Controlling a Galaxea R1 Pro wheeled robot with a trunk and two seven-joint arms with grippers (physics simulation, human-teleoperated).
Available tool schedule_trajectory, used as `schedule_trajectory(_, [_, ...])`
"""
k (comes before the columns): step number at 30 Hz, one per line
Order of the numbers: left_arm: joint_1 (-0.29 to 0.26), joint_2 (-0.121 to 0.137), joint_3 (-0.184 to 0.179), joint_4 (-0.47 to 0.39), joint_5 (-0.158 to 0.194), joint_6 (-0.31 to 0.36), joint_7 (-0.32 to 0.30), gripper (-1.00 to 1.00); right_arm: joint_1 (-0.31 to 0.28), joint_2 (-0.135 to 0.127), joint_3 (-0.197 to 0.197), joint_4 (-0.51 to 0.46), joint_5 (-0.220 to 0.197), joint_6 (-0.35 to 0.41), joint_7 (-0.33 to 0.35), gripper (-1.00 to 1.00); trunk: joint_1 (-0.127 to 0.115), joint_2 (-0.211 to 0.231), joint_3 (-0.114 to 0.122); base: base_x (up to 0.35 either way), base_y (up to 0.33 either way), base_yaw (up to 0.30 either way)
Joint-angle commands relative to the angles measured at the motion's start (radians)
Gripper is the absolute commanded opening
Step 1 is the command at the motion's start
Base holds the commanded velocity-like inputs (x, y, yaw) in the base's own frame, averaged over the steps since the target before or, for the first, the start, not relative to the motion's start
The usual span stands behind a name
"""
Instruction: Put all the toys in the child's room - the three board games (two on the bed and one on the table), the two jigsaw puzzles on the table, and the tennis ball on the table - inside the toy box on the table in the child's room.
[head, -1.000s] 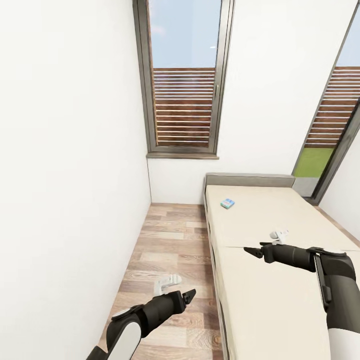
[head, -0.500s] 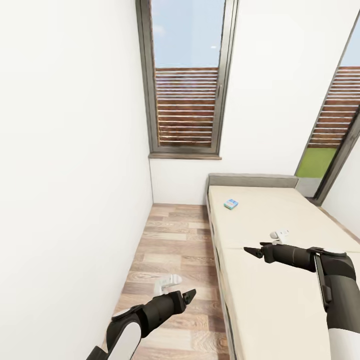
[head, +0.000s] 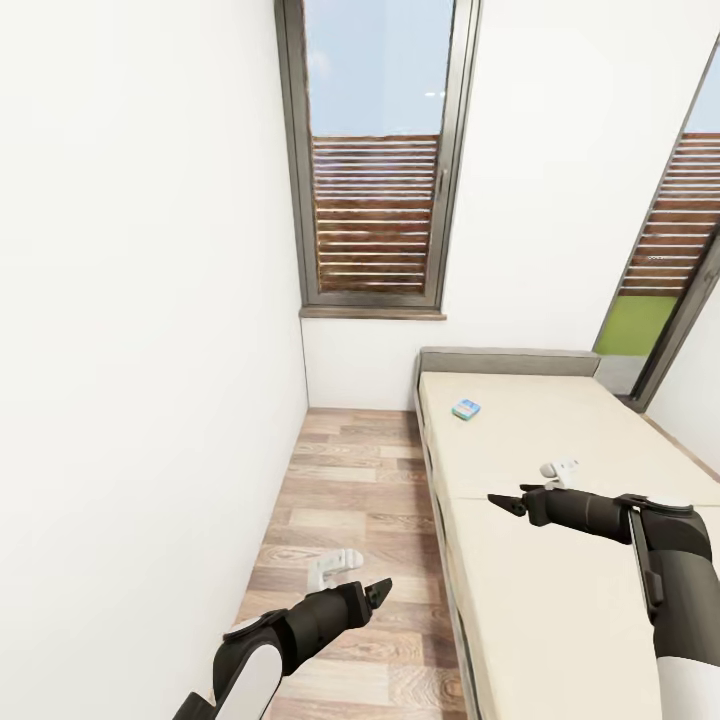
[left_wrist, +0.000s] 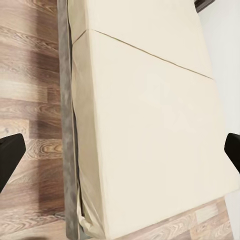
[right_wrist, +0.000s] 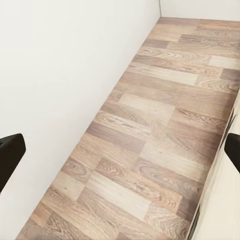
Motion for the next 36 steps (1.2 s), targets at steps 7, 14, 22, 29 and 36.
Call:
schedule_trajectory(7, [-0.001,0.000,0.000,-0.001,0.011,0.003,0.009,1.00,-0.001,-0.006,-0.006,0.002,0.008,0.005,0.011,1.00,0.001,-0.002,-0.002,0.005,0.011,0.000])
schedule_trajectory(14, [-0.001,0.000,-0.001,-0.001,0.011,0.003,0.009,1.00,-0.001,-0.011,-0.011,0.003,0.007,0.004,0.013,1.00,0.001,-0.002,-0.002,0.001,0.003,0.000])
schedule_trajectory(22, [-0.001,0.000,-0.001,-0.001,0.011,0.003,0.009,1.00,-0.001,-0.006,-0.012,0.003,0.006,0.006,0.010,1.00,0.001,-0.002,-0.002,0.000,0.000,0.000])
schedule_trajectory(29, [-0.001,0.000,0.000,-0.001,0.011,0.003,0.009,1.00,-0.001,-0.002,-0.011,0.003,0.006,0.009,0.009,1.00,0.001,-0.002,-0.002,0.000,0.000,-0.071])
schedule_trajectory(36, [-0.001,0.000,0.000,-0.001,0.011,0.003,0.009,1.00,-0.001,-0.001,-0.011,0.002,0.006,0.011,0.009,1.00,0.001,-0.002,-0.002,0.000,0.000,-0.130])
